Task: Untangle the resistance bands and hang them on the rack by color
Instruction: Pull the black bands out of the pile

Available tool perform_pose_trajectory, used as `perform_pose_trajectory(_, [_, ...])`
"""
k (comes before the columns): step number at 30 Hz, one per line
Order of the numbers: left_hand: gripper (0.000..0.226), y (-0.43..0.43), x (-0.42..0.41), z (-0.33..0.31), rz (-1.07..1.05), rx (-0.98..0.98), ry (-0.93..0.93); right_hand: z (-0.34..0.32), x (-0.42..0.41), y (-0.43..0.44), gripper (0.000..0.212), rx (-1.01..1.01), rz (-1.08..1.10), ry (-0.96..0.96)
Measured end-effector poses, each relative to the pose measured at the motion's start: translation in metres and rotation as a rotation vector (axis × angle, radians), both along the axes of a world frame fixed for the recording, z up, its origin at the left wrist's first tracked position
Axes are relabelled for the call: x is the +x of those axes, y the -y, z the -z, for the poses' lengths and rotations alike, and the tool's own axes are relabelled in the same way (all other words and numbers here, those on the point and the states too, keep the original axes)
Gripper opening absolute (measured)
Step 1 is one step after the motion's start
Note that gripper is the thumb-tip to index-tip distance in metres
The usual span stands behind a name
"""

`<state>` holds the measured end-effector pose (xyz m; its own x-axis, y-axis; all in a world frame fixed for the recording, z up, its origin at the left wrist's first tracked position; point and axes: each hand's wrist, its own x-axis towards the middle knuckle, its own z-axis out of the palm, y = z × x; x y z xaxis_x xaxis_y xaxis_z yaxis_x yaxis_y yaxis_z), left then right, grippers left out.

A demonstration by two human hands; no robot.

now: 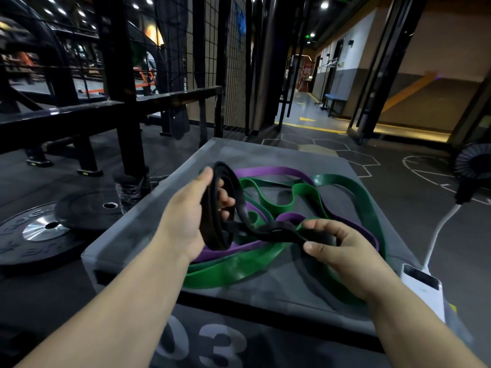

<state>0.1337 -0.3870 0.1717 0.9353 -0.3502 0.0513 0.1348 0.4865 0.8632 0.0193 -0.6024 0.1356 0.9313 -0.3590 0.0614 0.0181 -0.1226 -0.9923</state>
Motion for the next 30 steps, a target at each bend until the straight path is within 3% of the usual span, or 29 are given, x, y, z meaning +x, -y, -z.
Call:
perform_pose_trajectory(4, [0.029,0.010,-0.010,0.004,0.048,0.072,0.013,-0.009,-0.007,-0.006,0.039,-0.621,-0.054,0.037])
perform_pose_trajectory(6, [0.029,0.012,-0.012,0.006,0.047,0.103,0.028,-0.013,-0.010,-0.007,0.049,-0.716,-0.198,0.031])
perform_pose_trajectory(9, [0.030,0.014,-0.013,0.006,0.070,0.171,0.059,-0.015,-0.013,-0.009,0.051,-0.593,-0.362,0.070])
perform_pose_trajectory(13, [0.029,0.018,-0.019,0.007,0.133,0.254,0.065,-0.016,-0.012,-0.013,0.036,-0.457,-0.447,0.119])
perform_pose_trajectory(17, [0.029,0.024,-0.028,0.009,0.235,0.334,0.086,-0.010,-0.007,-0.014,0.025,-0.501,-0.418,0.116])
perform_pose_trajectory(22, [0.037,0.036,-0.046,0.017,0.368,0.357,0.120,-0.002,0.000,-0.015,0.023,-0.258,-0.415,0.143])
perform_pose_trajectory(28, [0.038,0.043,-0.044,0.029,0.300,0.442,0.288,0.004,0.005,-0.011,0.024,-0.187,-0.301,0.155])
perform_pose_trajectory(30, [0.026,0.042,-0.045,0.030,0.305,0.506,0.341,0.004,0.006,-0.010,0.022,-0.127,-0.242,0.202])
